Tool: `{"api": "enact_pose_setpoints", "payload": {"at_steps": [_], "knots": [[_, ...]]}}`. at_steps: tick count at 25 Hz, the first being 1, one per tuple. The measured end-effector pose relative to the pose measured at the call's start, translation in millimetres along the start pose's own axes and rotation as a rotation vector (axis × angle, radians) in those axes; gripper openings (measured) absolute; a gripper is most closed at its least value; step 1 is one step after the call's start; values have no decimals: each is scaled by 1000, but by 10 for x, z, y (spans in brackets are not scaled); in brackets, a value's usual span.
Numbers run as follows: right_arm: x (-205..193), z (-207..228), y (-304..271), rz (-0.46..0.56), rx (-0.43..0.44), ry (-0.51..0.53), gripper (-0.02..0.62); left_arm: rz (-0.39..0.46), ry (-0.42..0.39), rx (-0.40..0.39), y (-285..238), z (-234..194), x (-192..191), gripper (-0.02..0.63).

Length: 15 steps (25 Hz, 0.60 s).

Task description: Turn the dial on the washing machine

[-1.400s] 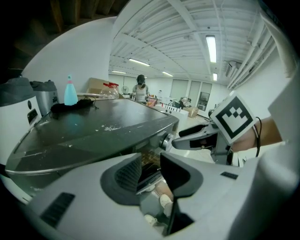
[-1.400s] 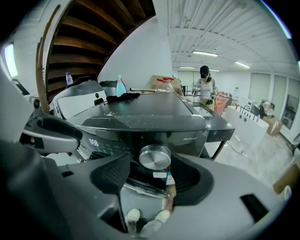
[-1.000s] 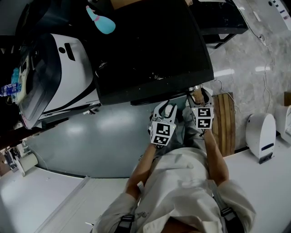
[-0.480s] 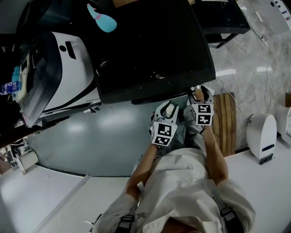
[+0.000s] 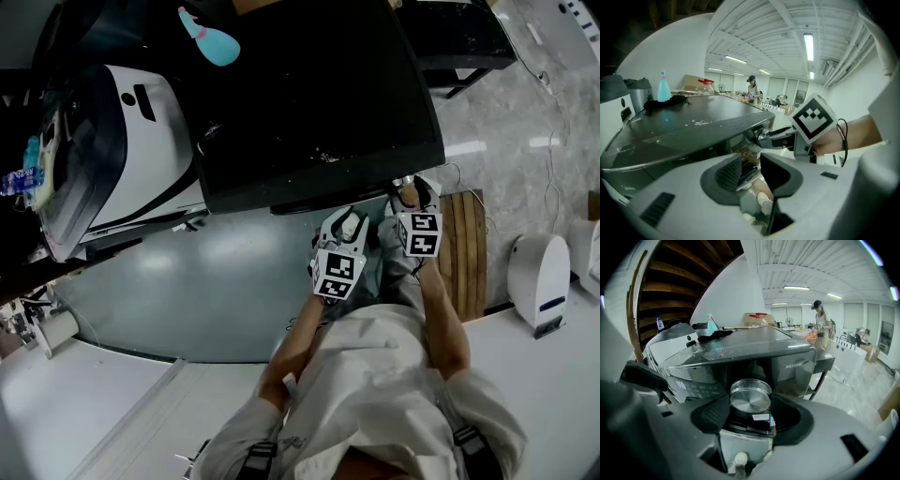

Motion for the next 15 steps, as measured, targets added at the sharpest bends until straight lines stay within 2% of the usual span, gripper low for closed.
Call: {"api": "enact_pose_setpoints", "payload": {"at_steps": [15], "knots": [[-43, 105, 2, 23, 67, -202, 270, -5, -4, -2, 4, 14, -9, 131]]}}
Point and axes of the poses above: the fingertips, and each gripper's own axes: y backward along the fingers, z to its right, x out of its top, the point moved 8 cm from there along y, backward along the fingers, and after that the axes turned 14 degrees about z, right-handed, at the moved point
